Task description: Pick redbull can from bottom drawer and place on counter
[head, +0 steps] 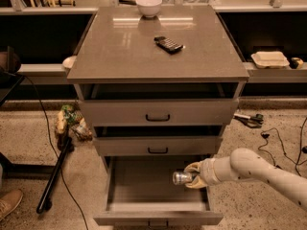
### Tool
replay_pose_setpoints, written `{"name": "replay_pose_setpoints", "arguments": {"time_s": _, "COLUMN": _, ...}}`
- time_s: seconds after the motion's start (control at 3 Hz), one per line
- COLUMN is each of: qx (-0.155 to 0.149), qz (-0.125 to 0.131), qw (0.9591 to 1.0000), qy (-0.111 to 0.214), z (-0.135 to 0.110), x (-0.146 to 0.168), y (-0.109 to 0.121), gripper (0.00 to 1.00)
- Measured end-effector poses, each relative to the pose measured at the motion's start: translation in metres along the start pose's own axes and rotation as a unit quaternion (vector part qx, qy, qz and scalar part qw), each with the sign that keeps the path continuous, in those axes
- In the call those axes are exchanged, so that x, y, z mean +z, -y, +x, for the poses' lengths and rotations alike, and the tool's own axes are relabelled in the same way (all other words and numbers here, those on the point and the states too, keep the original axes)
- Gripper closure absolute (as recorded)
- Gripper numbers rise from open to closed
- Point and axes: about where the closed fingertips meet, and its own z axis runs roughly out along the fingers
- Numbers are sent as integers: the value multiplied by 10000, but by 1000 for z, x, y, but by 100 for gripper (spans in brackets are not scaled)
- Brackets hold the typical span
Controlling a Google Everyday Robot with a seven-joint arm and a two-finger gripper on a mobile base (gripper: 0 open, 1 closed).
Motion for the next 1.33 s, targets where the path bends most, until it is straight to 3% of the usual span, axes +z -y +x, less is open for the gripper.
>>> {"name": "replay_pose_setpoints", "arguments": {"time_s": 0.33, "qx": -313, "qz": -142, "qw": 9993, "qy": 124, "z": -19, "x": -18, "y": 9, "gripper": 100}}
{"name": "replay_pose_setpoints", "arguments": {"time_s": 0.67, "qx": -1013, "qz": -426, "qw": 9938, "qy": 175, "z": -68, "x": -68, "y": 21, "gripper": 100}}
{"name": "replay_pose_setpoints", "arguments": {"time_s": 1.0, "qx": -1752, "qz": -495, "qw": 9831, "qy": -163, "z": -128, "x": -141, "y": 39, "gripper": 100}}
{"name": "replay_pose_setpoints", "arguments": {"time_s": 1.33, "qx": -1752, "qz": -496, "qw": 9831, "qy": -163, "z": -128, "x": -141, "y": 39, "gripper": 100}}
